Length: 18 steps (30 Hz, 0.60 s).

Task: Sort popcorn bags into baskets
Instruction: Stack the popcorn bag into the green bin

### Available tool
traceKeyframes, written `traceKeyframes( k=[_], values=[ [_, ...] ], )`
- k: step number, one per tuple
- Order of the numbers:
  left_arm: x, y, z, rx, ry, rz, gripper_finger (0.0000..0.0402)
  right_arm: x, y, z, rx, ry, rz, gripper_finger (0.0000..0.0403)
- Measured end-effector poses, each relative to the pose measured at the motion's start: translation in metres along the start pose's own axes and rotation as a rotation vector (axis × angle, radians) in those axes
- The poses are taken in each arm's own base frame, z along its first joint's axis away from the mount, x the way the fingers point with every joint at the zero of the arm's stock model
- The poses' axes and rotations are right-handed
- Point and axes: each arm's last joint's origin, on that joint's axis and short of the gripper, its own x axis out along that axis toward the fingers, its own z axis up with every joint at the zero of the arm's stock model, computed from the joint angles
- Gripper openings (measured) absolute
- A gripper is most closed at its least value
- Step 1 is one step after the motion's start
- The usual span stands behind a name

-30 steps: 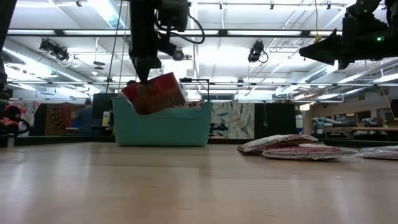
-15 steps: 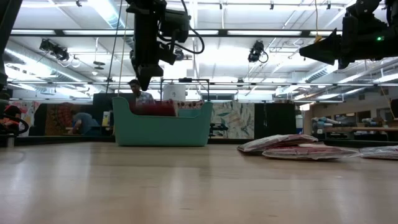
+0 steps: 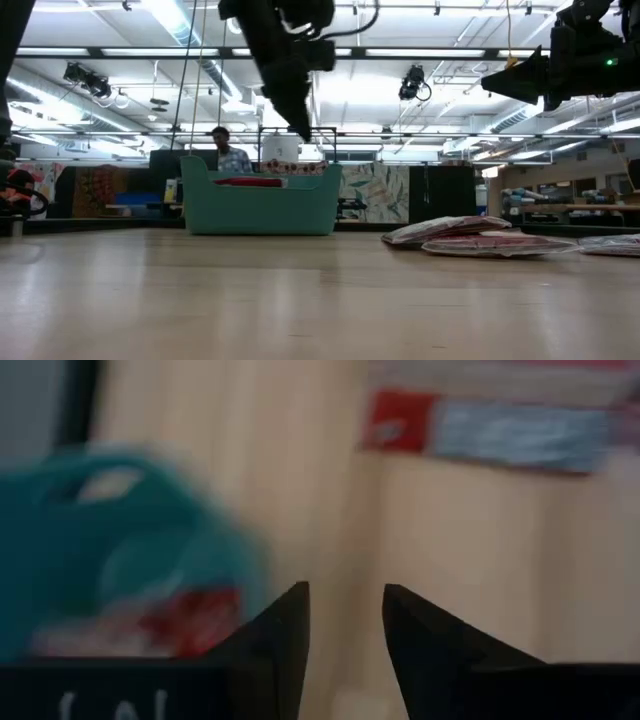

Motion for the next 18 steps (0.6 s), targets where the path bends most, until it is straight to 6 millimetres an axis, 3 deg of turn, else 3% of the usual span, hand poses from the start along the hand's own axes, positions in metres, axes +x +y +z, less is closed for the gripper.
traceKeyframes(
  k=[7, 14, 18],
  values=[
    [0.033, -0.061, 0.017, 0.294, -0.103, -0.056, 0.0134, 0.000, 0.000, 0.000, 0.000, 0.000, 0.000, 0.0080],
    [0.076, -0.105, 0.018, 0.277, -0.138, -0.095, 0.0134, 0.000, 0.000, 0.000, 0.000, 0.000, 0.000, 0.0080],
    [0.086, -0.128, 0.018, 0.284, -0.174, -0.114, 0.0137, 0.000, 0.000, 0.000, 0.000, 0.000, 0.000, 0.0080]
  ],
)
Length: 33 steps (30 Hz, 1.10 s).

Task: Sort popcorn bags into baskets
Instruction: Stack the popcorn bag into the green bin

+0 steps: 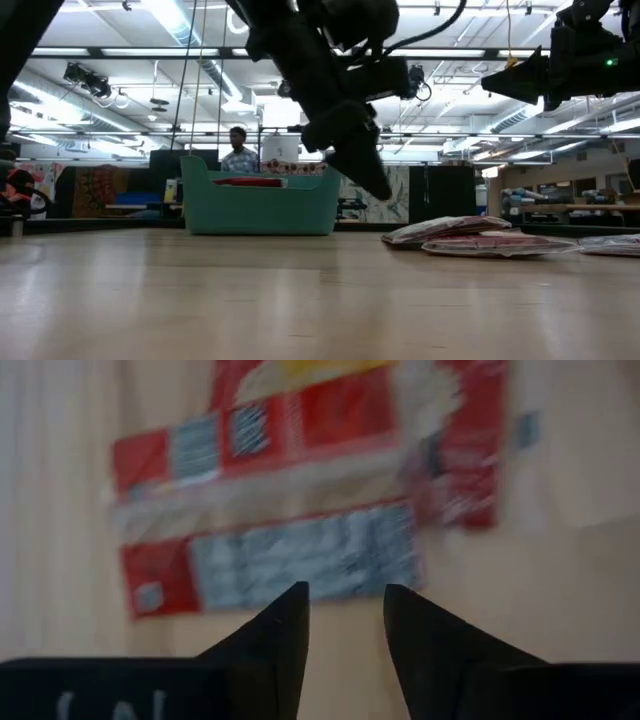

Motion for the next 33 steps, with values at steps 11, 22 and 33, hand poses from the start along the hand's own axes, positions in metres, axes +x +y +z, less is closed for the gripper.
traceKeyframes(
  k=[11, 22, 33],
  values=[
    [0.011, -0.041, 0.014, 0.050, -0.122, 0.093, 0.0217, 0.000, 0.000, 0.000, 0.000, 0.000, 0.000, 0.0080],
    [0.040, -0.046, -0.003, 0.107, -0.028, 0.143, 0.0243, 0.000, 0.000, 0.000, 0.001, -0.001, 0.000, 0.0080],
    [0.051, -0.037, -0.011, 0.031, 0.016, 0.111, 0.0169, 0.000, 0.000, 0.000, 0.002, -0.002, -0.001, 0.0080]
  ],
)
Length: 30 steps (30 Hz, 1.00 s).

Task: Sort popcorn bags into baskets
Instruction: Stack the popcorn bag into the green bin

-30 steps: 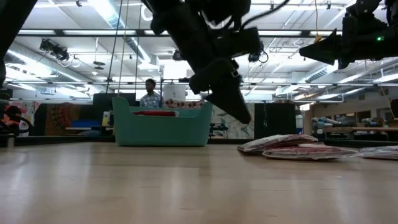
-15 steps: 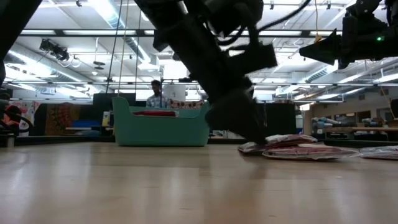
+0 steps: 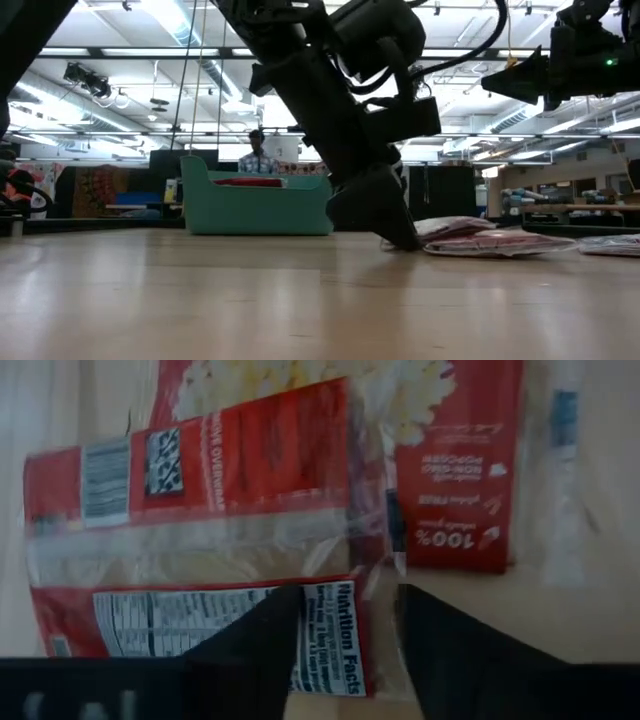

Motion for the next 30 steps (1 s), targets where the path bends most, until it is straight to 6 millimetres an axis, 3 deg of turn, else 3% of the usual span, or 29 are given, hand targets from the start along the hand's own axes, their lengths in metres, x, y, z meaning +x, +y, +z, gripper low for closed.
traceKeyframes(
  k=[11, 30],
  values=[
    [-0.006, -0.011, -0.005, 0.039, 0.070, -0.019, 0.0013, 0.000, 0.000, 0.000, 0.002, -0.002, 0.000, 0.0080],
    [-0.095, 0.001, -0.007, 0.051, 0.299, 0.188, 0.0007, 0.000, 0.000, 0.000, 0.003, -0.003, -0.001, 0.0080]
  ],
)
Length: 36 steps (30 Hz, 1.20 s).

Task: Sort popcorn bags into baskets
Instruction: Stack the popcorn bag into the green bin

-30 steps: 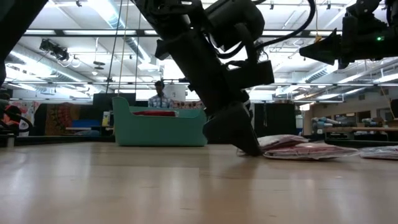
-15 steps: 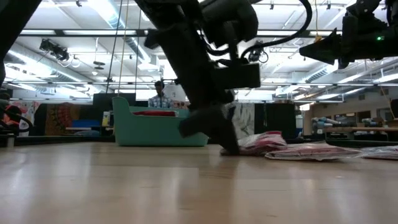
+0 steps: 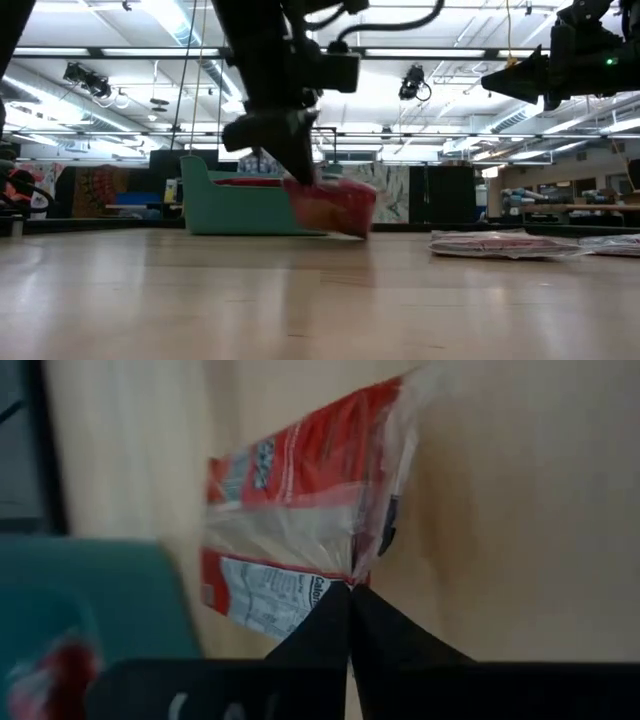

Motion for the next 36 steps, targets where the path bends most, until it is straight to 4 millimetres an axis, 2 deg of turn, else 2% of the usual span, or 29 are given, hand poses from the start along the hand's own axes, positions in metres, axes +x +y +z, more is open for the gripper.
traceKeyframes(
  k=[10, 17, 27, 36],
  values=[
    [-0.041, 0.011, -0.011, -0.038, 0.001, 0.107, 0.0007, 0.000, 0.000, 0.000, 0.003, -0.003, 0.000, 0.0080],
    [-0.068, 0.031, -0.026, -0.050, 0.032, 0.197, 0.0006, 0.000, 0.000, 0.001, 0.005, -0.006, -0.001, 0.0080],
    [-0.117, 0.049, -0.041, -0.147, -0.073, 0.251, 0.0006, 0.000, 0.000, 0.001, 0.009, -0.010, -0.004, 0.0080],
    [-0.126, 0.048, -0.046, -0.154, -0.082, 0.268, 0.0006, 0.000, 0.000, 0.001, 0.010, -0.011, -0.005, 0.0080]
  ],
)
